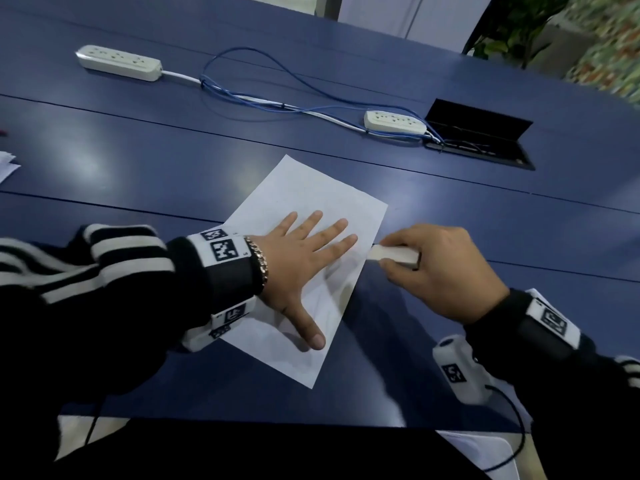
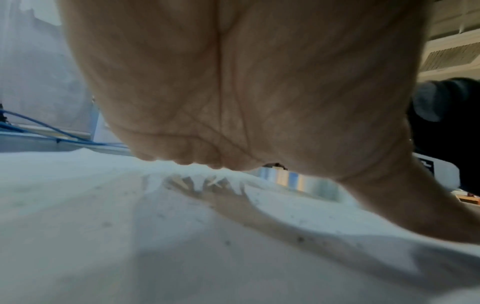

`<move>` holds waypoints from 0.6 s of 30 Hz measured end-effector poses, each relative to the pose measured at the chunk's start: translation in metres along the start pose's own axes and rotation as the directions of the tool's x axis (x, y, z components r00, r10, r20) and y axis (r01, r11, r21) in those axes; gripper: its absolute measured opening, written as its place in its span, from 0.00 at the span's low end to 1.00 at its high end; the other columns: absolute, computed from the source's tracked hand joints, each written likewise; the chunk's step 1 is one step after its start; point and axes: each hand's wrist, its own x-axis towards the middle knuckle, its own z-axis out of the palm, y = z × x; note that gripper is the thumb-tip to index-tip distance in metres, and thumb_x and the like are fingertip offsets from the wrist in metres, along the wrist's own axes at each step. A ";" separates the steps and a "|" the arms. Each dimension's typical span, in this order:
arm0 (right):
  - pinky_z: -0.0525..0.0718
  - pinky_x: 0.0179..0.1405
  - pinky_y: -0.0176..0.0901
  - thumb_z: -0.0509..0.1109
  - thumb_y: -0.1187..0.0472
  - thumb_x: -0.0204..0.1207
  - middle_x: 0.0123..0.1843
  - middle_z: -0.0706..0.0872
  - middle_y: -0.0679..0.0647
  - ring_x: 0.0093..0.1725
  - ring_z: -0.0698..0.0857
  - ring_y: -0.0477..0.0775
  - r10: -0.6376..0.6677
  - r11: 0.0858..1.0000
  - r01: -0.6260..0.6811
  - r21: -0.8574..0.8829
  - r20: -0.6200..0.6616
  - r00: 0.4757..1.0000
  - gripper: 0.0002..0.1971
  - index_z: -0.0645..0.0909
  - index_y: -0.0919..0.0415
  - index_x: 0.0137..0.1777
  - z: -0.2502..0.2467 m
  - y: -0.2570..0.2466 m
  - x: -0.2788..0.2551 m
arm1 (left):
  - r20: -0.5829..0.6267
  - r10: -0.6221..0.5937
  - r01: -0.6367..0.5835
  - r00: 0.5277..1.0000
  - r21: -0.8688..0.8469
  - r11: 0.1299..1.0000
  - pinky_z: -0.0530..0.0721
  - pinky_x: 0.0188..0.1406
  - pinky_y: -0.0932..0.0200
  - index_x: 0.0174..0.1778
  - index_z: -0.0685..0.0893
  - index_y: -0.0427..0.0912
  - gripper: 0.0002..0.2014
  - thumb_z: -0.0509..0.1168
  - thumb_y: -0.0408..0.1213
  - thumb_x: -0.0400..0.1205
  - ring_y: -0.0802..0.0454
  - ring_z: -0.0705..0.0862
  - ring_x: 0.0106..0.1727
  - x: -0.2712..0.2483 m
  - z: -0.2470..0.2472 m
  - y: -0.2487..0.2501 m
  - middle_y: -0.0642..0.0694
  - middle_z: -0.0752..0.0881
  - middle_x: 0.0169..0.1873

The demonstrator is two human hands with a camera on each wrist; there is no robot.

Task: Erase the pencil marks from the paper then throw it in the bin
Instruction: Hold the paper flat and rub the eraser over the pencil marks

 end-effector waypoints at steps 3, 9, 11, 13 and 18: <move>0.77 0.47 0.29 0.74 0.50 0.75 0.47 0.90 0.40 0.41 0.79 0.37 -0.083 0.994 0.076 0.072 0.099 0.992 0.12 0.89 0.47 0.57 0.005 -0.012 -0.012 | 0.016 0.024 -0.023 1.000 -0.028 0.999 0.29 0.89 0.33 0.89 0.23 0.59 0.78 0.71 0.85 0.60 0.40 0.20 0.88 -0.016 0.007 -0.005 0.55 0.18 0.86; 0.83 0.50 0.37 0.68 0.41 0.72 0.47 0.88 0.44 0.46 0.85 0.45 -0.171 0.985 0.161 0.061 0.239 0.956 0.18 0.88 0.48 0.56 0.025 -0.033 -0.005 | 0.056 0.019 -0.015 0.998 -0.063 0.998 0.33 0.89 0.30 0.90 0.26 0.61 0.76 0.73 0.84 0.61 0.40 0.24 0.90 -0.014 0.016 0.002 0.57 0.23 0.89; 0.85 0.49 0.48 0.60 0.36 0.70 0.45 0.88 0.46 0.45 0.86 0.49 -0.143 0.990 0.137 0.040 0.229 0.963 0.24 0.88 0.49 0.54 0.027 -0.035 0.000 | 0.060 0.002 0.001 0.998 -0.054 0.999 0.33 0.89 0.30 0.89 0.25 0.60 0.78 0.73 0.84 0.60 0.40 0.25 0.90 -0.012 0.015 0.003 0.58 0.24 0.89; 0.85 0.46 0.51 0.61 0.38 0.71 0.44 0.88 0.47 0.44 0.86 0.51 -0.177 0.984 0.174 0.036 0.254 0.951 0.21 0.88 0.49 0.50 0.028 -0.037 -0.004 | 0.078 -0.021 0.023 0.997 -0.024 0.999 0.34 0.89 0.28 0.89 0.24 0.60 0.79 0.73 0.85 0.58 0.40 0.24 0.90 -0.011 0.014 0.005 0.59 0.23 0.88; 0.86 0.44 0.49 0.68 0.49 0.73 0.45 0.87 0.46 0.43 0.86 0.51 -0.299 0.954 0.281 0.107 0.418 0.858 0.10 0.88 0.47 0.50 0.024 -0.042 -0.019 | 0.118 -0.056 0.053 0.991 0.030 0.998 0.35 0.88 0.24 0.87 0.20 0.60 0.81 0.72 0.86 0.56 0.37 0.24 0.89 -0.008 0.010 0.008 0.57 0.20 0.87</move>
